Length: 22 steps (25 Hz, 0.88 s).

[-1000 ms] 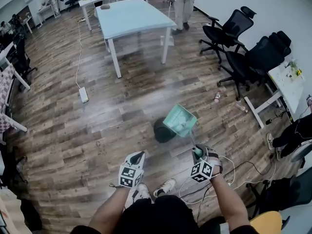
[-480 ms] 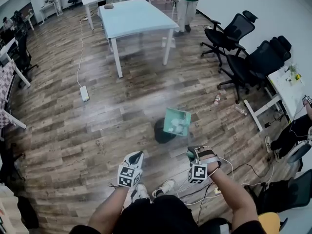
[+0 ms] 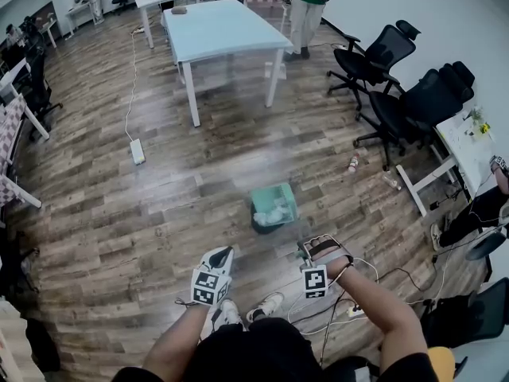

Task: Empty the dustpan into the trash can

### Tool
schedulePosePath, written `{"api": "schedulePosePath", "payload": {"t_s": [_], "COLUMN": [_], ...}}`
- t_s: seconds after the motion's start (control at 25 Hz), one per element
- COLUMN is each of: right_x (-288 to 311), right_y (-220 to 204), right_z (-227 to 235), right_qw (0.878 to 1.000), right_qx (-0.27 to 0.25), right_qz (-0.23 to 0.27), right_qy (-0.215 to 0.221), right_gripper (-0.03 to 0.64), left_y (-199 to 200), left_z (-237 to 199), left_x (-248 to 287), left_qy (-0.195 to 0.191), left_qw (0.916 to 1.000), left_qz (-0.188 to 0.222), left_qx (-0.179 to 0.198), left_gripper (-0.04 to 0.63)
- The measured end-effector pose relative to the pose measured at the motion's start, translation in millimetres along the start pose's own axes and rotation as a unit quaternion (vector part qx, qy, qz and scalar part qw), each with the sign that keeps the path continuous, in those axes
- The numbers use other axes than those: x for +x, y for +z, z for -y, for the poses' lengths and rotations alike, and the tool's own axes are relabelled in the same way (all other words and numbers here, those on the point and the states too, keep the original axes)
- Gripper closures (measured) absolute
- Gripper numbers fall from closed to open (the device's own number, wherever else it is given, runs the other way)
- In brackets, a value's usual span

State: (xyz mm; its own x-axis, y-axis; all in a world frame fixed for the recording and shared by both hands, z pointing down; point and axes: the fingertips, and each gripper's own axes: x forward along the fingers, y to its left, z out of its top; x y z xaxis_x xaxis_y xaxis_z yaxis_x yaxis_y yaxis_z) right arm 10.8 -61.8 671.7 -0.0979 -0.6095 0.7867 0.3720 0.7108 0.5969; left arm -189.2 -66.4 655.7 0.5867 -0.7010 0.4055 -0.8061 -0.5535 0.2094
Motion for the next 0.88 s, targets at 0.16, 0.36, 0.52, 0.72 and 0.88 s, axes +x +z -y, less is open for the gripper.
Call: {"api": "schedulePosePath", "payload": {"t_s": [0.16, 0.36, 0.52, 0.72, 0.88], "right_x": [2, 4, 4, 4, 5], "right_y": [0, -3, -4, -1, 0], "right_z": [4, 8, 9, 3, 1], "right_qw": [1.000, 0.998, 0.992, 0.979, 0.973], "right_qx": [-0.019, -0.061, -0.121, -0.190, -0.217], "right_qz": [-0.006, -0.027, -0.044, -0.066, -0.079], "right_qy": [0.005, 0.006, 0.009, 0.012, 0.014], "right_gripper": [0.512, 0.512, 0.512, 0.514, 0.515], "left_y": [3, -2, 1, 6, 8], "left_z": [-5, -9, -8, -5, -5], "left_x": [-2, -6, -5, -4, -5], "left_qy": [0.006, 0.008, 0.007, 0.003, 0.002], "left_qw": [1.0000, 1.0000, 1.0000, 1.0000, 1.0000], "left_qz": [0.000, 0.000, 0.003, 0.007, 0.007], "left_qx": [-0.001, -0.004, -0.003, 0.001, 0.003], "left_gripper": [0.583, 0.583, 0.583, 0.583, 0.583]}}
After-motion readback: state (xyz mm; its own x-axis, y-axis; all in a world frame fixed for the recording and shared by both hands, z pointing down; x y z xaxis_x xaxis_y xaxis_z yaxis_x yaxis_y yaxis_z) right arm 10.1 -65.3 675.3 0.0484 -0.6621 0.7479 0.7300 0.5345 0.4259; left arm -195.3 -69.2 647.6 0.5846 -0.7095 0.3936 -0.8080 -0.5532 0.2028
